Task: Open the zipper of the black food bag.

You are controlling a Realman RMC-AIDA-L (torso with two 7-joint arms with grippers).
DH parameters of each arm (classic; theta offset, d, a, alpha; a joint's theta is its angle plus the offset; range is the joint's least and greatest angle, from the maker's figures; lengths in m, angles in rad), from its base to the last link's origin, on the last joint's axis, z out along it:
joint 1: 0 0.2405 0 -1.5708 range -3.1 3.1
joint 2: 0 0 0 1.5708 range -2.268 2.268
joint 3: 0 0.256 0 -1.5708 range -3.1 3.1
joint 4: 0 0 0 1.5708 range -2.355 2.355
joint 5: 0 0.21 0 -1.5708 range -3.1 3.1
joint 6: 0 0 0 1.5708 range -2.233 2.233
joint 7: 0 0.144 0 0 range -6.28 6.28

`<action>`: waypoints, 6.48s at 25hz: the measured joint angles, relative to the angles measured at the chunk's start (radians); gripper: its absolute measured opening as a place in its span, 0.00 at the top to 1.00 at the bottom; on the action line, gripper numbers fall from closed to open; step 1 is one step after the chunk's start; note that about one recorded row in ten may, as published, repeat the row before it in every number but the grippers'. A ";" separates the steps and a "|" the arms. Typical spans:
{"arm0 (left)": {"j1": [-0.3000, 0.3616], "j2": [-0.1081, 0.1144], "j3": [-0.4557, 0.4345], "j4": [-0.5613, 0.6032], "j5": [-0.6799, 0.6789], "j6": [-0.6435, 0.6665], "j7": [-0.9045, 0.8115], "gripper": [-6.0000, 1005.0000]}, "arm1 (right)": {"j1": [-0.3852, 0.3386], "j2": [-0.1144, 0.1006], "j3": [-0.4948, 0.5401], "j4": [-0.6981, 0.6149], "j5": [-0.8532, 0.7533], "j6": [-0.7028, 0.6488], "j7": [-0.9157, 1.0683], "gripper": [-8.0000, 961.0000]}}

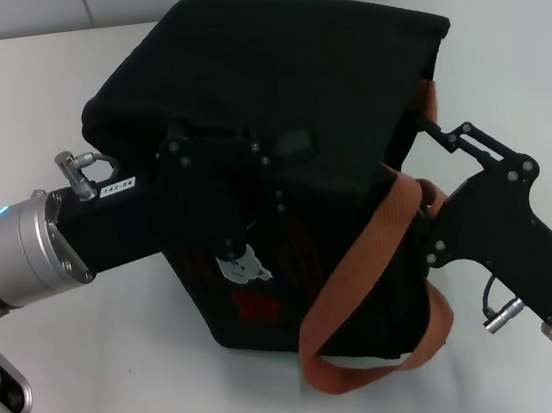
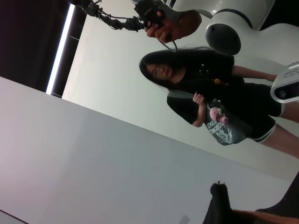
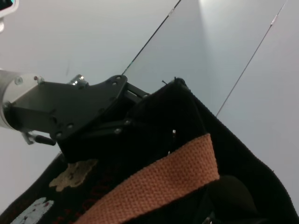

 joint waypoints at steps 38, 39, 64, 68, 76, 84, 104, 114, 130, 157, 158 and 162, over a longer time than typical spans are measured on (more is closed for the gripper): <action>-0.002 0.000 0.002 -0.009 0.000 0.006 0.000 0.88 | 0.003 0.000 0.036 0.041 -0.051 0.050 -0.222 0.93; -0.001 0.000 0.000 -0.011 0.000 0.006 0.000 0.88 | 0.003 0.000 0.036 0.040 -0.051 0.050 -0.222 0.94; 0.040 0.001 -0.109 -0.236 -0.222 -0.180 -0.175 0.88 | -0.286 -0.004 0.090 -0.030 -0.048 -0.170 0.024 0.99; 0.140 0.000 -0.195 -0.348 -0.236 -0.272 -0.300 0.88 | -0.268 -0.007 0.111 -0.085 -0.047 -0.264 0.230 0.80; 0.240 0.000 -0.210 -0.439 -0.166 -0.359 -0.502 0.83 | -0.220 -0.009 0.090 -0.248 -0.054 -0.310 0.646 0.47; 0.293 0.007 -0.234 -0.451 -0.148 -0.215 -0.494 0.76 | -0.185 -0.010 0.031 -0.319 -0.056 -0.312 0.829 0.27; 0.248 0.015 0.255 0.167 -0.046 0.031 -1.168 0.18 | -0.067 -0.013 -0.334 -0.661 -0.132 -0.311 1.313 0.26; 0.251 0.016 0.268 0.178 -0.044 0.013 -1.200 0.18 | -0.033 -0.010 -0.365 -0.691 -0.179 -0.225 1.390 0.18; 0.275 0.013 0.247 0.181 -0.053 0.012 -1.184 0.18 | -0.040 -0.009 -0.355 -0.691 -0.168 -0.223 1.385 0.12; 0.296 0.012 0.216 0.179 -0.056 0.023 -1.160 0.18 | -0.041 -0.006 -0.354 -0.688 -0.162 -0.196 1.360 0.12; 0.296 0.012 0.216 0.179 -0.056 0.023 -1.160 0.18 | -0.041 -0.006 -0.354 -0.688 -0.162 -0.196 1.360 0.12; 0.296 0.012 0.217 0.176 -0.056 0.023 -1.160 0.18 | -0.041 -0.007 -0.354 -0.687 -0.162 -0.196 1.360 0.12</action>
